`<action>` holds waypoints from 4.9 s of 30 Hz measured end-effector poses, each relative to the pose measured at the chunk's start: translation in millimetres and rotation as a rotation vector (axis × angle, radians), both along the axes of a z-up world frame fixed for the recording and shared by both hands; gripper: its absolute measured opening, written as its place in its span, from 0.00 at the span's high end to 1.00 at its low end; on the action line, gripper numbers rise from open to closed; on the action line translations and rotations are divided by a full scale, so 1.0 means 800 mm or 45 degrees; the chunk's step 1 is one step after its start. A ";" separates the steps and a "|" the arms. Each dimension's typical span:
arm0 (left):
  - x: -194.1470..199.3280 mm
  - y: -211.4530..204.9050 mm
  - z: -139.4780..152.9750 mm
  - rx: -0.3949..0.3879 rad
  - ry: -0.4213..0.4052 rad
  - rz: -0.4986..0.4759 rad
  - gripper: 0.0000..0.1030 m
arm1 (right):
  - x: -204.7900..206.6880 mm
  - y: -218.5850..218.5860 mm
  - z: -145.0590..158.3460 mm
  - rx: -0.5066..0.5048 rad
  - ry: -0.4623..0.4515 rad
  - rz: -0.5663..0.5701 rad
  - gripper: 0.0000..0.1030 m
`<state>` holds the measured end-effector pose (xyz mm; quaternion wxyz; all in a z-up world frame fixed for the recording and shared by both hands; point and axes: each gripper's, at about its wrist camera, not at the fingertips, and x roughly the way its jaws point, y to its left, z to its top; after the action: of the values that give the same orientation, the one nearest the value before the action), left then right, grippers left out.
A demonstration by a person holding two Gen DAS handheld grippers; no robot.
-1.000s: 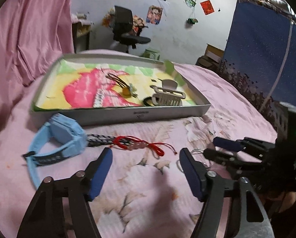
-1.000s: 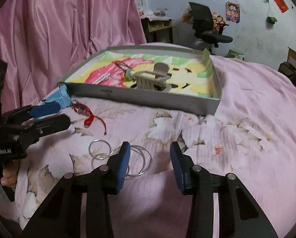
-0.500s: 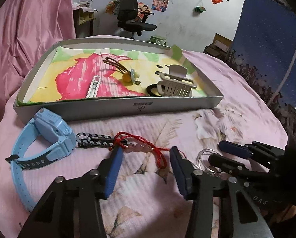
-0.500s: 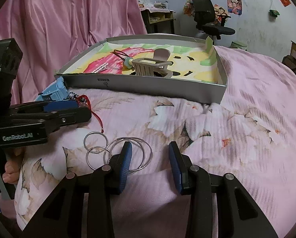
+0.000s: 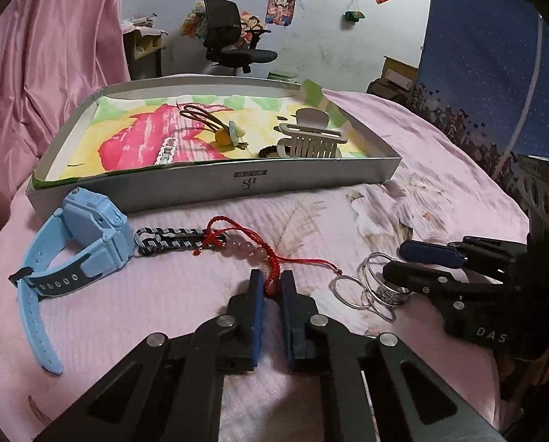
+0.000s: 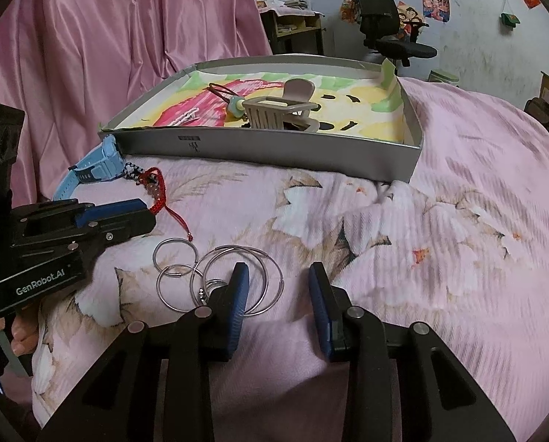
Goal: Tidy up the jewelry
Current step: 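Grasp red string bracelet with left tool while right tool grasps a silver ring, then carry red bracelet with left tool while right tool carries silver ring to tray, then open left tool to drop red bracelet while right tool drops the ring, then withdraw both open tools from the tray back toward the remaining jewelry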
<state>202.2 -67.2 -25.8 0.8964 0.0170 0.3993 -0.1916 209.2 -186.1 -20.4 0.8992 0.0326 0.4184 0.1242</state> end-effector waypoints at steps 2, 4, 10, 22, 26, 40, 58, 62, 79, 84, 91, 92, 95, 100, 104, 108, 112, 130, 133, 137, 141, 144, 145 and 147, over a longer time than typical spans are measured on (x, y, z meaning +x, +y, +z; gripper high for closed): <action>-0.003 0.002 0.000 -0.015 -0.008 -0.006 0.92 | 0.000 0.001 0.000 0.001 0.003 0.008 0.71; -0.009 0.004 0.000 -0.038 -0.024 -0.017 0.92 | -0.001 0.003 0.000 -0.002 0.008 0.021 0.71; -0.023 0.010 -0.002 -0.079 -0.060 -0.021 0.93 | -0.002 0.006 -0.003 -0.007 0.019 0.043 0.77; -0.030 0.022 -0.003 -0.160 -0.090 -0.005 0.93 | -0.014 -0.002 0.011 0.043 -0.100 -0.001 0.96; -0.033 0.025 0.001 -0.177 -0.112 -0.009 0.93 | -0.022 -0.008 0.024 0.087 -0.175 -0.017 0.96; -0.023 0.025 0.062 -0.212 -0.244 -0.014 0.94 | -0.017 -0.017 0.053 0.139 -0.299 -0.049 0.96; 0.086 0.048 0.070 -0.185 -0.190 0.209 0.93 | 0.116 0.026 0.089 0.028 -0.343 -0.044 0.96; 0.100 0.061 0.058 -0.223 -0.121 0.242 0.93 | 0.131 0.043 0.076 -0.049 -0.309 -0.032 0.96; 0.119 0.056 0.035 -0.172 0.021 0.259 0.93 | 0.125 0.046 0.070 -0.153 -0.272 -0.052 0.95; 0.110 0.060 0.040 -0.191 -0.010 0.262 0.93 | 0.115 0.038 0.077 -0.134 -0.301 -0.073 0.75; 0.083 0.061 0.056 -0.198 -0.119 0.254 0.92 | 0.083 0.026 0.096 -0.100 -0.401 -0.104 0.64; 0.079 0.061 0.058 -0.196 -0.133 0.250 0.91 | 0.077 0.025 0.100 -0.093 -0.420 -0.107 0.62; 0.063 0.061 0.067 -0.204 -0.196 0.250 0.73 | 0.062 0.020 0.107 -0.075 -0.467 -0.119 0.54; 0.036 0.067 0.081 -0.215 -0.325 0.280 0.42 | 0.038 0.013 0.118 -0.031 -0.538 -0.152 0.43; 0.016 0.070 0.087 -0.207 -0.386 0.306 0.35 | 0.016 0.009 0.124 0.014 -0.607 -0.177 0.32; -0.011 0.070 0.089 -0.183 -0.462 0.326 0.25 | -0.004 0.007 0.125 0.043 -0.658 -0.209 0.18; -0.038 0.068 0.086 -0.150 -0.523 0.338 0.14 | -0.020 0.008 0.119 0.036 -0.675 -0.234 0.11; -0.111 0.077 0.072 -0.108 -0.573 0.423 0.06 | -0.092 0.021 0.106 -0.033 -0.678 -0.254 0.02; -0.123 0.078 0.068 -0.092 -0.580 0.427 0.06 | -0.099 0.021 0.102 -0.031 -0.666 -0.262 0.02; -0.131 0.080 0.062 -0.075 -0.572 0.425 0.05 | -0.108 0.020 0.094 -0.037 -0.648 -0.266 0.02; -0.139 0.084 0.055 -0.071 -0.557 0.427 0.05 | -0.114 0.021 0.085 -0.050 -0.626 -0.261 0.02; -0.144 0.085 0.050 -0.068 -0.548 0.424 0.05 | -0.119 0.021 0.077 -0.058 -0.612 -0.259 0.02; -0.144 0.085 0.049 -0.065 -0.546 0.423 0.05 | -0.120 0.021 0.075 -0.061 -0.605 -0.258 0.02; -0.147 0.086 0.046 -0.060 -0.544 0.418 0.04 | -0.122 0.022 0.071 -0.064 -0.595 -0.255 0.02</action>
<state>84.6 1.8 11.4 0.9795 -0.0289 0.1941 -0.0449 111.6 -168.2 36.6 0.9798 0.0222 0.1968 0.0281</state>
